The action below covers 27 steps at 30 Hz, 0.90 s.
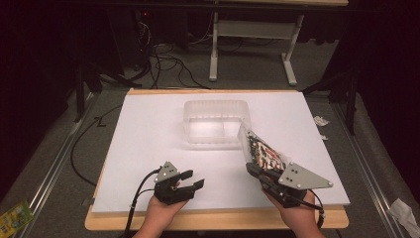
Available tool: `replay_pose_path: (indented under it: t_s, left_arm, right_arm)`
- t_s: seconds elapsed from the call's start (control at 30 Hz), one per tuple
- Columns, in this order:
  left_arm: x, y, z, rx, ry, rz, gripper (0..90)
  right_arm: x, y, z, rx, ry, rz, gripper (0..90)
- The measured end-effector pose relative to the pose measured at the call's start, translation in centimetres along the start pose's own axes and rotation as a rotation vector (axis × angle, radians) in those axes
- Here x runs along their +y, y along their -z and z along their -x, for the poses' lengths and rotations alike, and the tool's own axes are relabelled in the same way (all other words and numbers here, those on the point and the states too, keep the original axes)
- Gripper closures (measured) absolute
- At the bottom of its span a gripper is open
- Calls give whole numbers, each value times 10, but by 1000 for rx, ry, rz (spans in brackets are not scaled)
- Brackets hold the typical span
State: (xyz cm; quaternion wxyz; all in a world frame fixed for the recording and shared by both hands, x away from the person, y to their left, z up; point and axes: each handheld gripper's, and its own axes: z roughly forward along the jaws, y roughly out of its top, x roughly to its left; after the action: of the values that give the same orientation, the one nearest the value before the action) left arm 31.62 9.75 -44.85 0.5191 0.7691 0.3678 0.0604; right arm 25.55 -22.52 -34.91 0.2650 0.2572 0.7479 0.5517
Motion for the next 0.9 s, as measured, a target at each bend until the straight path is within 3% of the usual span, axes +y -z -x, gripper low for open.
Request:
replay_pose_path:
  t_s: [0.37, 0.5, 0.6, 0.73, 0.9]
  left_arm:
    - [2, 5, -5, 11, 0, 25, 419]
    - [4, 10, -8, 9, -8, 63, 378]
    - [6, 18, -10, 2, -8, 103, 321]
    - [7, 27, -13, -38, -33, 151, 278]
    - [9, 25, -11, -59, -43, 160, 269]
  right_arm:
    - [43, 27, 0, 2, 52, 186, 900]
    - [55, 31, 0, -9, 70, 242, 900]
    - [60, 28, 0, -6, 86, 260, 900]
    - [60, 22, -1, 1, 100, 271, 900]
    - [59, 16, -2, 5, 109, 277, 900]
